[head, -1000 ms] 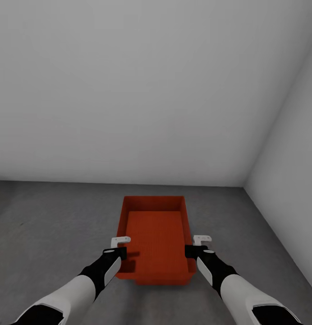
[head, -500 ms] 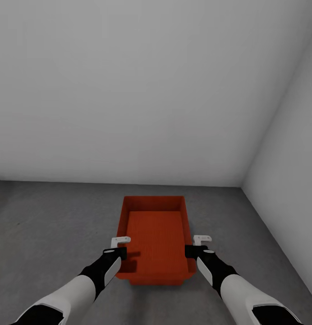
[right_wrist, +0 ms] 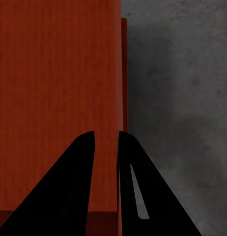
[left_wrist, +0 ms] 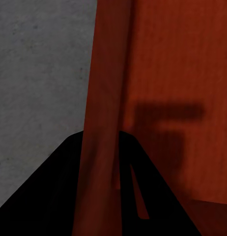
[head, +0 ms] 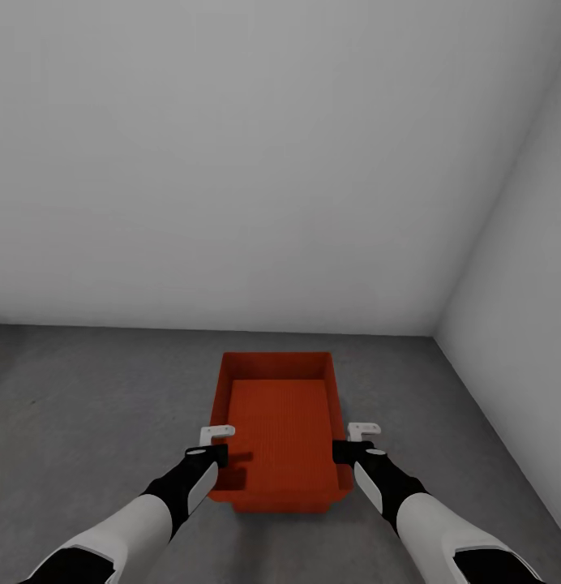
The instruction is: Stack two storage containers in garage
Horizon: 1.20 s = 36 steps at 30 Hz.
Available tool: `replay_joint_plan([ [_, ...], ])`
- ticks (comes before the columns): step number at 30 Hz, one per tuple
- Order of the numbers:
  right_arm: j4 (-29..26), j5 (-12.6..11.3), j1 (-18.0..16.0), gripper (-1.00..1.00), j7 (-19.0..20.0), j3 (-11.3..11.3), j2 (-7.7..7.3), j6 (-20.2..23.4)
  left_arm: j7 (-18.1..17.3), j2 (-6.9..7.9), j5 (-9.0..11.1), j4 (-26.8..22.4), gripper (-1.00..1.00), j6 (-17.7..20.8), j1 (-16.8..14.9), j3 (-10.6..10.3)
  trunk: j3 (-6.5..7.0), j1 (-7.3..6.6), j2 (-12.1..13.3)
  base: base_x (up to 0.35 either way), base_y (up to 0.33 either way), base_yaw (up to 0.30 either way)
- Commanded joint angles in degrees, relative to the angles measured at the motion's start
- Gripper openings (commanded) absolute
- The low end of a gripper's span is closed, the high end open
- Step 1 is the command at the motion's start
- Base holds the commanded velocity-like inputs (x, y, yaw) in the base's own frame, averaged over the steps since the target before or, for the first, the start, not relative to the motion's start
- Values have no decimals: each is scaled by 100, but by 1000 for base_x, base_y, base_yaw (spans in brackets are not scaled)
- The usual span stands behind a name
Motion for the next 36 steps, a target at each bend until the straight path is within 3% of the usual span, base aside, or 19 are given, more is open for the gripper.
replay_joint_plan([
  [1, -1, -29, 1, -100, 3, -124, -20, 32, 48, 245, -84, -26, -100, -90, -5, 346, -5, 0, -3, 0, 0, 0],
  [13, 0, -29, 1, -100, 3, -124, -21, 32, 57, 243, -92, 35, -100, -90, -5, 349, -202, 241, -444, 0, 0, 0],
  [36, 1, -29, 1, -100, 2, -124, -13, 23, 48, 254, -94, 26, -100, -92, -5, 353, -202, 241, -444, 35, 0, 0],
])
